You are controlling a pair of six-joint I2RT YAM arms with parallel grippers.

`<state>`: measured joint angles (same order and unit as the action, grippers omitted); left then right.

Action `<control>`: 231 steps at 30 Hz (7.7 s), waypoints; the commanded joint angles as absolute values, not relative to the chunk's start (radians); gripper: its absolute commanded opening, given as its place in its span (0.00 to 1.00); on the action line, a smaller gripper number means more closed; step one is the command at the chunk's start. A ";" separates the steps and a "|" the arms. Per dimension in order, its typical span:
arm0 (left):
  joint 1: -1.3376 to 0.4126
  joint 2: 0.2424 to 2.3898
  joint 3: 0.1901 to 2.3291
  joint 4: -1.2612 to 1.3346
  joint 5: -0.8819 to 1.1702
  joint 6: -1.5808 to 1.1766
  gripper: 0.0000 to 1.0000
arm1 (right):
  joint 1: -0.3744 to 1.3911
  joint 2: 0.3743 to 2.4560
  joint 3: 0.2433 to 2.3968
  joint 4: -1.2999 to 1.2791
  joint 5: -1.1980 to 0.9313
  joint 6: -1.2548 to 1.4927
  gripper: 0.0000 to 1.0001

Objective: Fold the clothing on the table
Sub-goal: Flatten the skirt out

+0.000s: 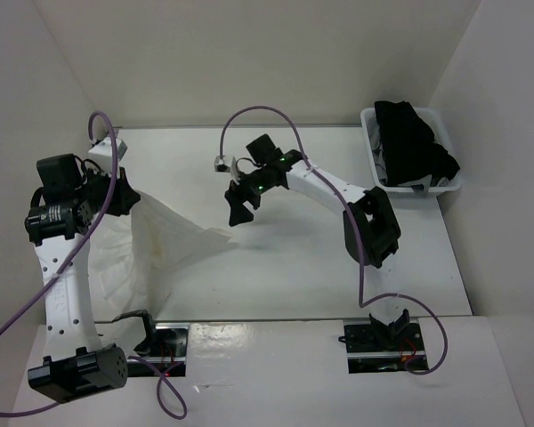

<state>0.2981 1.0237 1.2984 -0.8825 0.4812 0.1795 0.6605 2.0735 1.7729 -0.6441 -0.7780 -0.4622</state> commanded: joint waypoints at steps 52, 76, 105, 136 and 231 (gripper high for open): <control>0.284 1.003 1.384 -0.868 0.502 0.227 0.00 | 0.719 1.899 1.905 -0.796 -0.431 -0.549 0.00; 0.270 1.169 1.632 -0.776 0.614 0.138 0.00 | 0.676 1.680 1.945 -0.750 -0.167 -0.459 0.00; 0.270 1.184 1.454 -0.615 0.489 0.043 0.00 | 0.016 1.254 1.646 -0.563 0.051 -0.080 0.00; 0.270 0.956 1.177 -0.597 0.446 0.080 0.00 | -0.097 1.331 1.796 -0.693 0.127 -0.038 0.72; 0.319 1.115 1.048 -0.658 0.305 0.098 0.00 | 0.988 2.507 2.326 -0.617 -0.540 -0.193 0.64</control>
